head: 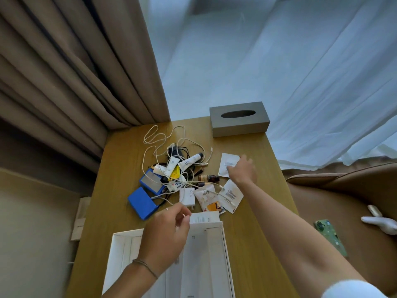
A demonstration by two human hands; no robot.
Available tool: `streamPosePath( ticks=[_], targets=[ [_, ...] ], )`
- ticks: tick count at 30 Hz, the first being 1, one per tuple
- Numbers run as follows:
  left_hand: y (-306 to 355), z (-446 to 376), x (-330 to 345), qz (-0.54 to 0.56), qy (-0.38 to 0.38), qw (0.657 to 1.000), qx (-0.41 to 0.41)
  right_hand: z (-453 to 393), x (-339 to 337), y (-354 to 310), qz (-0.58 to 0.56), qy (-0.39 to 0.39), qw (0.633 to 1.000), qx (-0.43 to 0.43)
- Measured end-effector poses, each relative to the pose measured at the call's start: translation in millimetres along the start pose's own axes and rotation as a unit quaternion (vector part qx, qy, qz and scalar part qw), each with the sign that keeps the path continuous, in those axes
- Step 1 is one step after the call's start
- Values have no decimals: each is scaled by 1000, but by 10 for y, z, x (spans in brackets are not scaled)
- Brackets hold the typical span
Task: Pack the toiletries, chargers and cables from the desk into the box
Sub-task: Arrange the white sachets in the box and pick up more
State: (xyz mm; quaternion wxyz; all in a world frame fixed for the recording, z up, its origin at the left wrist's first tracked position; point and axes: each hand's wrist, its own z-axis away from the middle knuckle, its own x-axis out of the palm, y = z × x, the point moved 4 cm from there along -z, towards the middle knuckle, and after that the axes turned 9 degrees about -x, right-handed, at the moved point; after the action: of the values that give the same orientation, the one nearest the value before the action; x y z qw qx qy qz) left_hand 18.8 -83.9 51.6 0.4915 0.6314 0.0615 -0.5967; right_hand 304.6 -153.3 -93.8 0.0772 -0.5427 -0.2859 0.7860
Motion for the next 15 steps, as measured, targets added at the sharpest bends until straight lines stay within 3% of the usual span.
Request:
streamPosePath(
  ticks=[4, 7, 11, 15],
  targets=[
    [126, -204, 55, -8, -3, 1000, 0, -80, 114, -4, 68, -12, 998, 9],
    [199, -356, 136, -12, -9, 1000, -6, -109, 175, 25, 60, -1, 998, -8],
    [302, -567, 313, -8, -28, 999, -14, -145, 164, 124, -75, 13, 997, 16],
    [398, -773, 579, -25, -79, 996, -23, -125, 31, 290, -274, 1, 959, 73]
  ],
)
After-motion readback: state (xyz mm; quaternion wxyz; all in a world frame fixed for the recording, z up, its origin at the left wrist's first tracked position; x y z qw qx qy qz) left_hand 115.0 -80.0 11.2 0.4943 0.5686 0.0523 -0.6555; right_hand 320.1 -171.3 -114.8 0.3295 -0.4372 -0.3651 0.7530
